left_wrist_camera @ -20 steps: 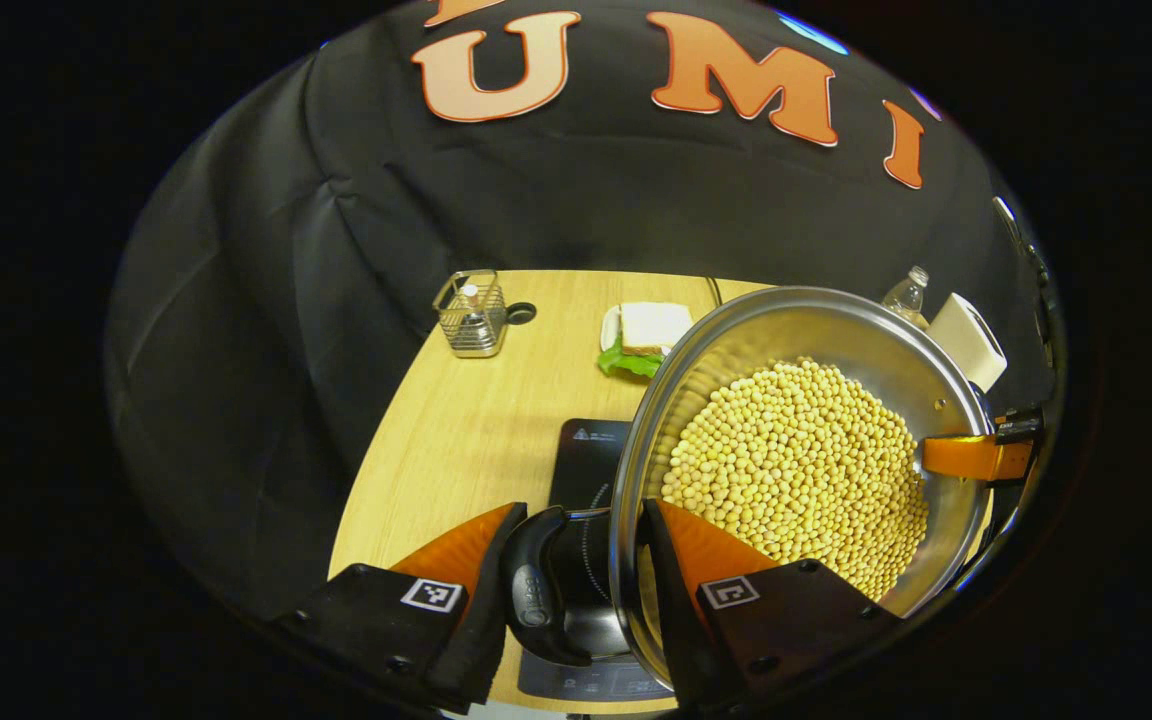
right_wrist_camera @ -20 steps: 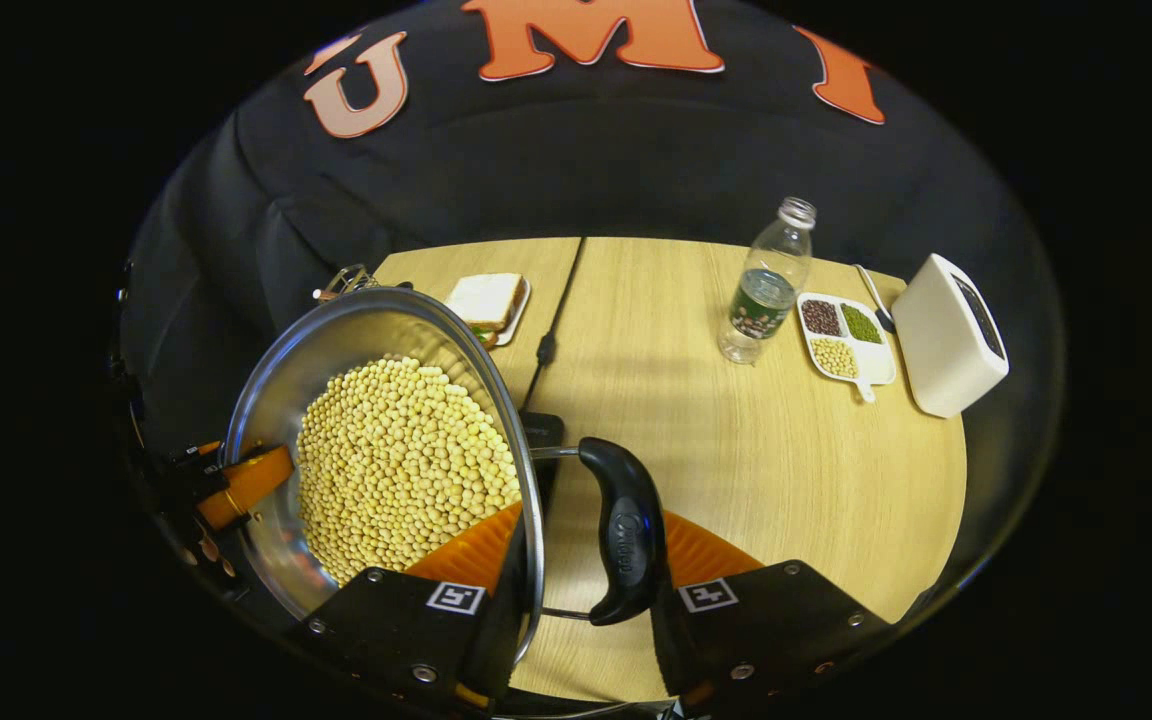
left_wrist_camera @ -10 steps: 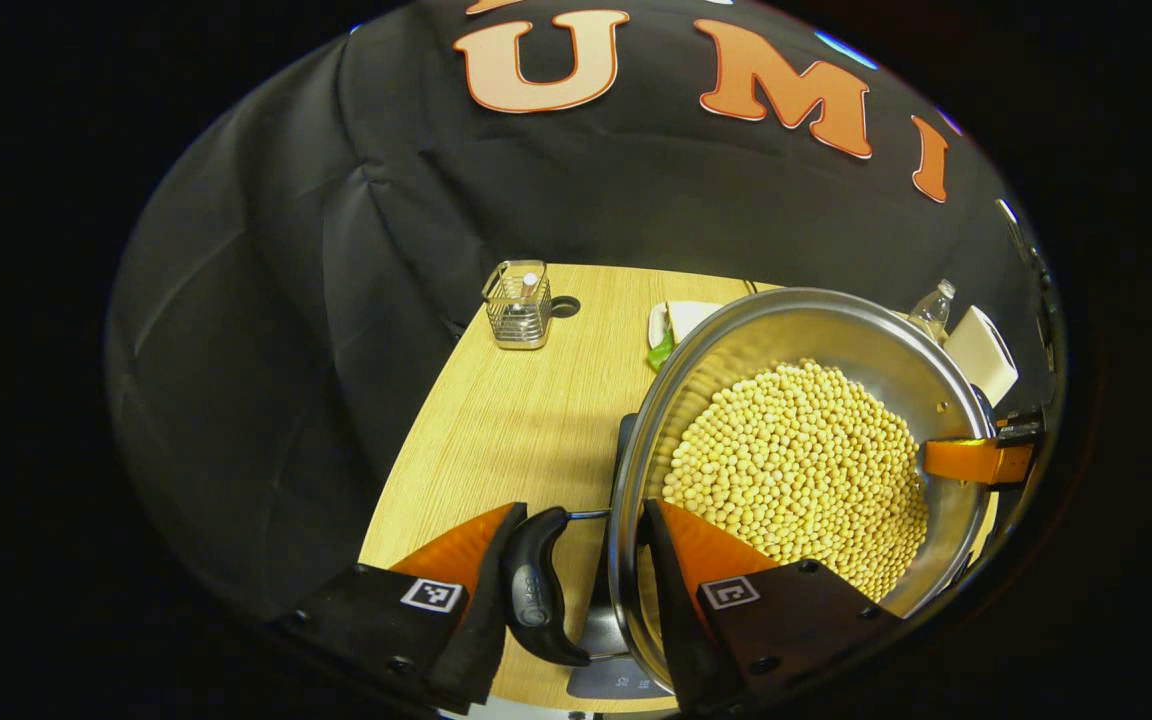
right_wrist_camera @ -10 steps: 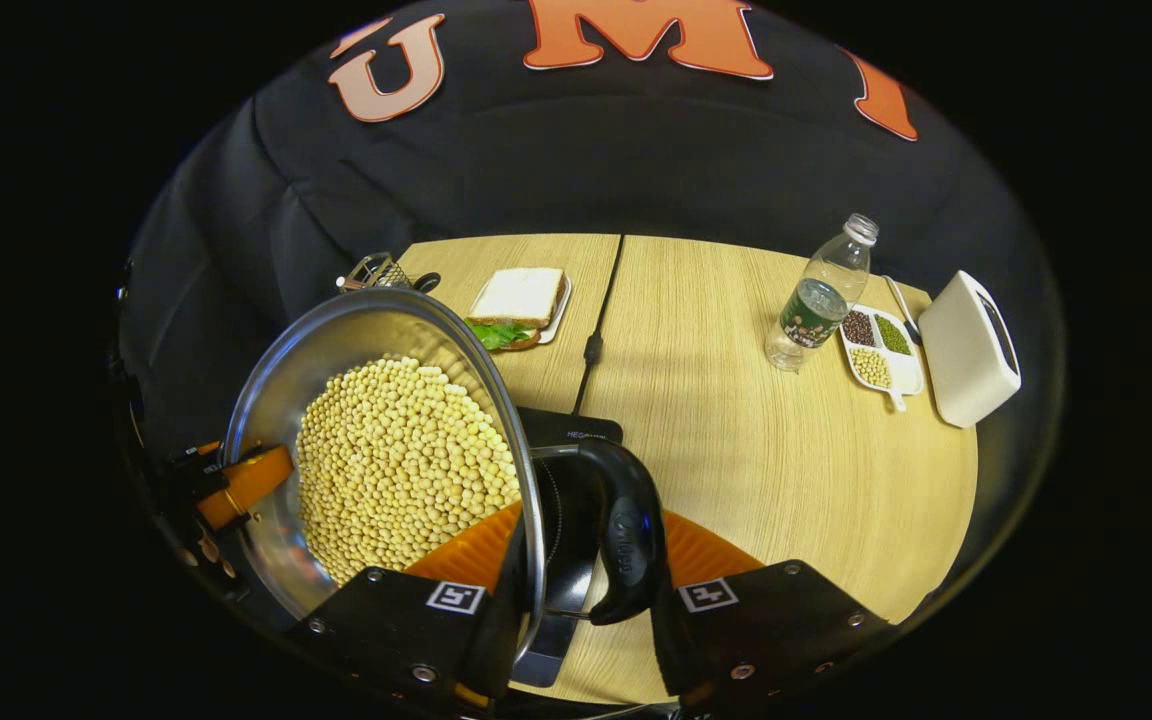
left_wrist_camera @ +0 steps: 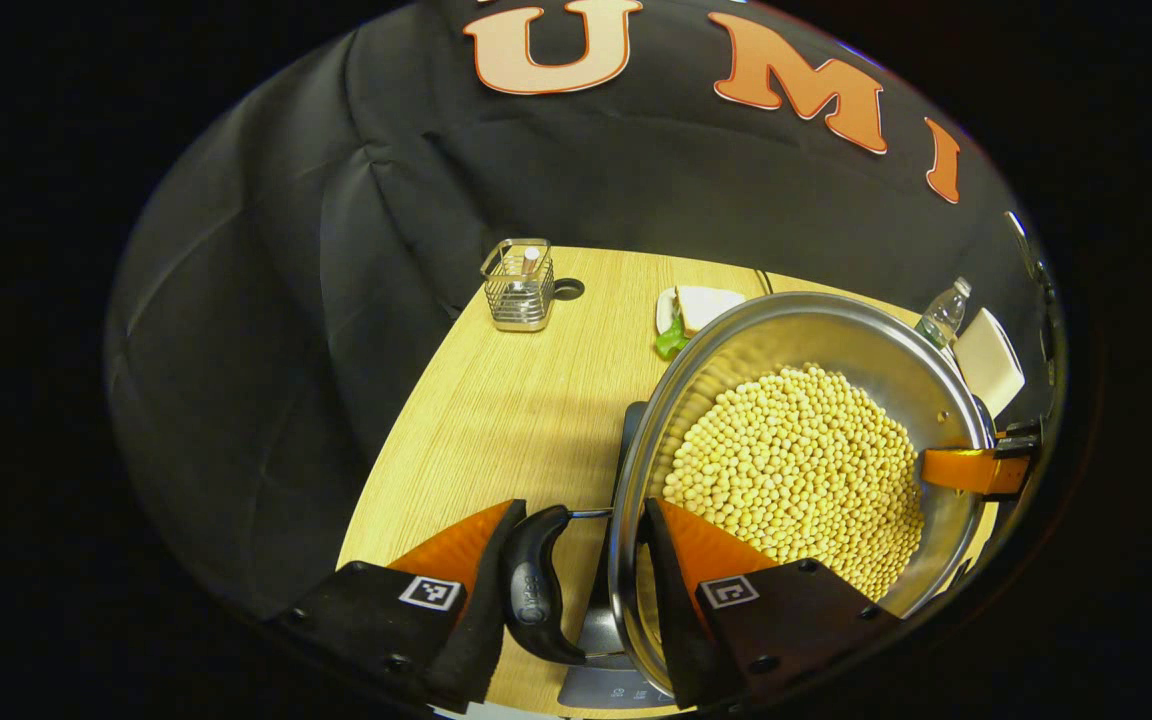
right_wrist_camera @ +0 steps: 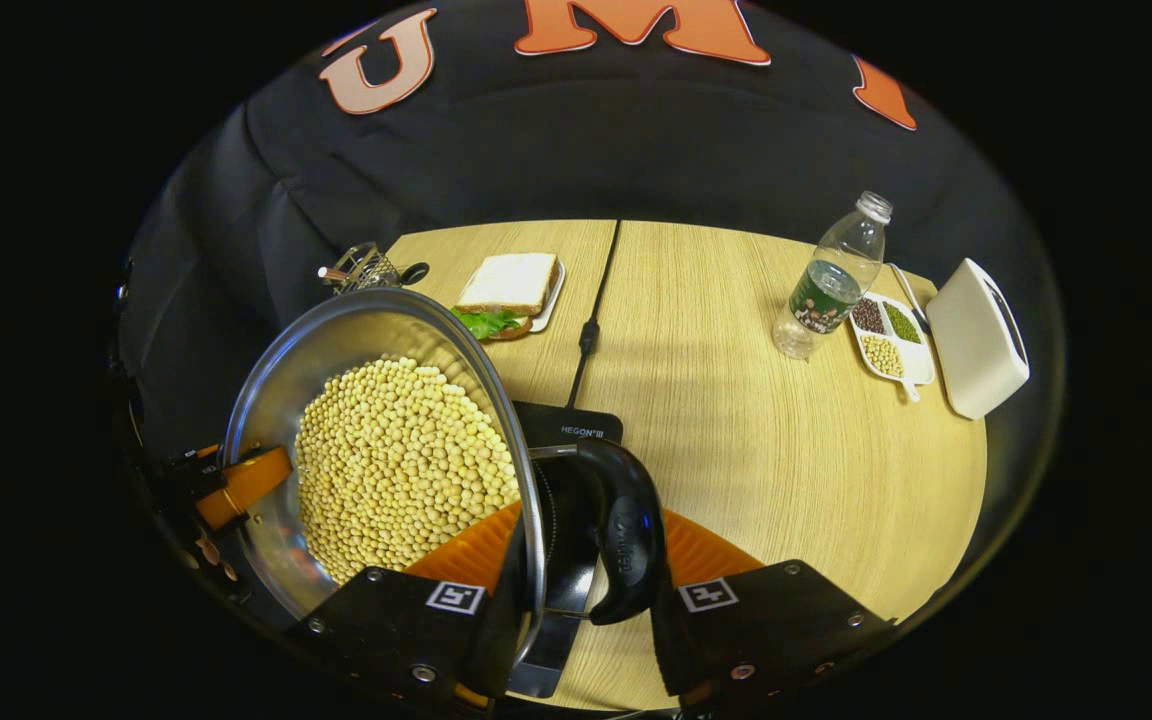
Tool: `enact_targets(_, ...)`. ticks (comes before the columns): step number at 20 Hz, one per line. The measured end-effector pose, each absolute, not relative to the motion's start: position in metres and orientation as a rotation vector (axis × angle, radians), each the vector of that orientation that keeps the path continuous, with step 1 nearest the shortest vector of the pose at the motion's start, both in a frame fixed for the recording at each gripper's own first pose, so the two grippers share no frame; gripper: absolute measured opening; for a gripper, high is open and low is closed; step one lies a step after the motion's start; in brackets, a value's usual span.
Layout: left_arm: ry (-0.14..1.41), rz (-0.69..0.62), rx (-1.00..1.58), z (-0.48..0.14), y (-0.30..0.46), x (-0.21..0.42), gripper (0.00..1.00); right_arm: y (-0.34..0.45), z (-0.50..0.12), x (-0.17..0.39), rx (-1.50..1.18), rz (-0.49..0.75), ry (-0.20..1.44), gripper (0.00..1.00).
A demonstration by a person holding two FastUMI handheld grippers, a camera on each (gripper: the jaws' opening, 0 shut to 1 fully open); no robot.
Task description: First push the handle of the pot to place it horizontally, then grasp the pot with both hands and set it on the induction cooktop.
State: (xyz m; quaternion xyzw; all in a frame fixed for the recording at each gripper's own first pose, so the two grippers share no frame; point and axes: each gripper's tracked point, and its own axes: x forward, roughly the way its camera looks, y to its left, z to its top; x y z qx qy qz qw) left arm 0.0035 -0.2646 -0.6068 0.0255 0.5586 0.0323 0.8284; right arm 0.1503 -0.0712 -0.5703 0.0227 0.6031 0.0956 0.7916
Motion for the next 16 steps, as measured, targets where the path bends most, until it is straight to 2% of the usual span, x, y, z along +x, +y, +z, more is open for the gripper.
enact_targets(1, 1.193, 0.066, 0.051, -0.6066, -0.265, 0.0036, 0.72, -0.0719, -0.5692, 0.15, 0.049, 0.205, 1.301, 0.56)
enact_targets(2, 1.197, 0.065, 0.048, -0.6074, -0.2648, 0.0041, 0.7, -0.0713, -0.5685, 0.1512, 0.047, 0.204, 1.301, 0.56)
enact_targets(3, 1.197, 0.064, 0.05, -0.6061, -0.2644, 0.0056, 0.75, -0.0711, -0.5691, 0.1504, 0.044, 0.203, 1.302, 0.56)
enact_targets(4, 1.197, 0.063, 0.052, -0.6061, -0.2642, 0.0049, 0.72, -0.0706, -0.5687, 0.1511, 0.043, 0.202, 1.304, 0.56)
enact_targets(8, 1.194, 0.058, 0.053, -0.607, -0.2645, 0.0058, 0.72, -0.0727, -0.5673, 0.1517, 0.044, 0.198, 1.304, 0.56)
enact_targets(9, 1.195, 0.057, 0.055, -0.6078, -0.2644, 0.0053, 0.75, -0.0727, -0.5671, 0.151, 0.043, 0.197, 1.303, 0.56)
enact_targets(10, 1.195, 0.058, 0.055, -0.6071, -0.2649, 0.005, 0.72, -0.0732, -0.5669, 0.1515, 0.044, 0.197, 1.305, 0.56)
enact_targets(16, 1.207, 0.061, 0.046, -0.6072, -0.2639, 0.0053, 0.73, -0.074, -0.5642, 0.1526, 0.047, 0.191, 1.316, 0.56)
